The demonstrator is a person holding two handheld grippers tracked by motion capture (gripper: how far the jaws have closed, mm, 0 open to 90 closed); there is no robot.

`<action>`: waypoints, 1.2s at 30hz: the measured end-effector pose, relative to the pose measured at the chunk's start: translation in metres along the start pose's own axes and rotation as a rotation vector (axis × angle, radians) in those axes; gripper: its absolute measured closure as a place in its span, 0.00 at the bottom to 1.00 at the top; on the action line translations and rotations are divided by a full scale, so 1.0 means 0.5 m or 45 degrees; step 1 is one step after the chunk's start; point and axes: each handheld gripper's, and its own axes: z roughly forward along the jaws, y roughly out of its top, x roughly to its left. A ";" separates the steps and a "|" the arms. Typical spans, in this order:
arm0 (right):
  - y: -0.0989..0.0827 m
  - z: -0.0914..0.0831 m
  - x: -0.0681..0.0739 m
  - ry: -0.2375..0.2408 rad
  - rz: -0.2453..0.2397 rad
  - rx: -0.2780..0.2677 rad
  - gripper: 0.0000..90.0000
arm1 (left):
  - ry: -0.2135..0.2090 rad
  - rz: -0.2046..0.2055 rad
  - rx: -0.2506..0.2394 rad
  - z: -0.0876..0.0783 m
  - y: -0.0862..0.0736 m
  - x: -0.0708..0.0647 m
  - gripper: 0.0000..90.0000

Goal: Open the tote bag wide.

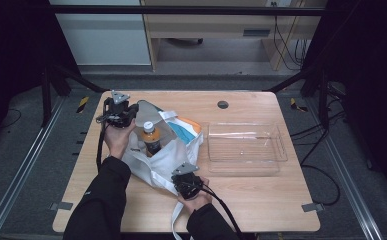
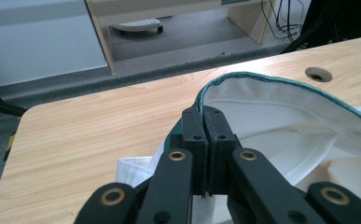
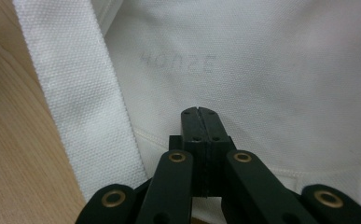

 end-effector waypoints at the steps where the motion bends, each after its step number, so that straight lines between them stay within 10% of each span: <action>1: 0.000 0.000 0.000 0.000 0.000 -0.001 1.00 | 0.000 0.003 0.005 0.003 -0.003 0.000 0.98; 15: 0.000 0.000 0.001 0.000 -0.003 0.002 1.00 | 0.001 0.054 0.007 0.006 -0.014 -0.002 0.97; 36: 0.000 0.000 0.003 -0.004 0.000 0.001 1.00 | -0.094 0.085 -0.070 -0.101 -0.041 0.040 0.73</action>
